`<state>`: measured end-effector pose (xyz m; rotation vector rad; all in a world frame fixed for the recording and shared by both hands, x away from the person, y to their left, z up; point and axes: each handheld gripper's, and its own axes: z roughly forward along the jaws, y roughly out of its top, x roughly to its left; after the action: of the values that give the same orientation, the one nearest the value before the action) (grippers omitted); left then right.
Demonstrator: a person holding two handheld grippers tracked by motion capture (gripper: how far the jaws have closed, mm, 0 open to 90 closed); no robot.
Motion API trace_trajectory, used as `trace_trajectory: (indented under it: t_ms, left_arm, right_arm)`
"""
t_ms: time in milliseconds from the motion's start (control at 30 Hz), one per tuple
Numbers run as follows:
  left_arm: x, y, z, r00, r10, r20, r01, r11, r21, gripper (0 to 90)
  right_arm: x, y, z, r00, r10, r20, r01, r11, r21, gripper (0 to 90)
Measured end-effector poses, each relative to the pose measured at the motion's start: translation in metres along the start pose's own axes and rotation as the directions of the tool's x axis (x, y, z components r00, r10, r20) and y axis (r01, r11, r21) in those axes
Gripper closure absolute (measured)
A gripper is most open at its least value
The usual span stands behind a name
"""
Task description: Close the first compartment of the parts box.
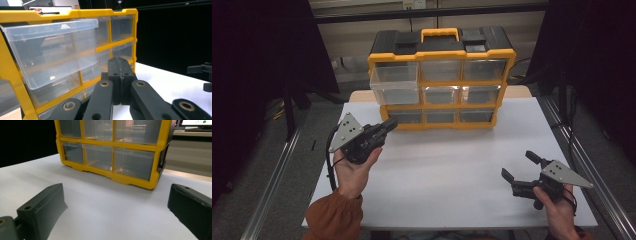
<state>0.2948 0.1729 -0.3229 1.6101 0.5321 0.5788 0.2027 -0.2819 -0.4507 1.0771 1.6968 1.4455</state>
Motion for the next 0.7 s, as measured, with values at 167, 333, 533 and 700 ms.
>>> trace_trajectory:
  t_ms: [167, 333, 533, 700]
  left_arm:
    - [0.002, 0.003, 0.006, 1.0000, -0.002, -0.009, 0.002, 1.0000, -0.007, 90.0]
    - [0.007, 0.006, 0.009, 0.9998, -0.008, -0.021, 0.007, 0.9999, -0.015, 90.0]
    - [0.012, 0.005, 0.013, 0.9990, 0.002, -0.044, -0.003, 0.9996, -0.028, 90.0]
    - [0.019, 0.000, 0.016, 0.9977, -0.021, -0.065, 0.020, 0.9995, -0.024, 90.0]
  right_arm:
    - [0.000, 0.000, 0.000, 1.0000, -0.002, -0.003, 0.002, 1.000, -0.001, 1.0]
    - [0.000, 0.000, -0.001, 1.0000, -0.002, -0.007, 0.002, 1.000, 0.002, 1.0]
    - [0.000, 0.000, -0.001, 1.0000, -0.002, -0.008, 0.002, 1.000, 0.001, 0.7]
    - [0.000, 0.000, -0.001, 0.9999, -0.005, -0.011, 0.005, 1.000, 0.000, 0.6]
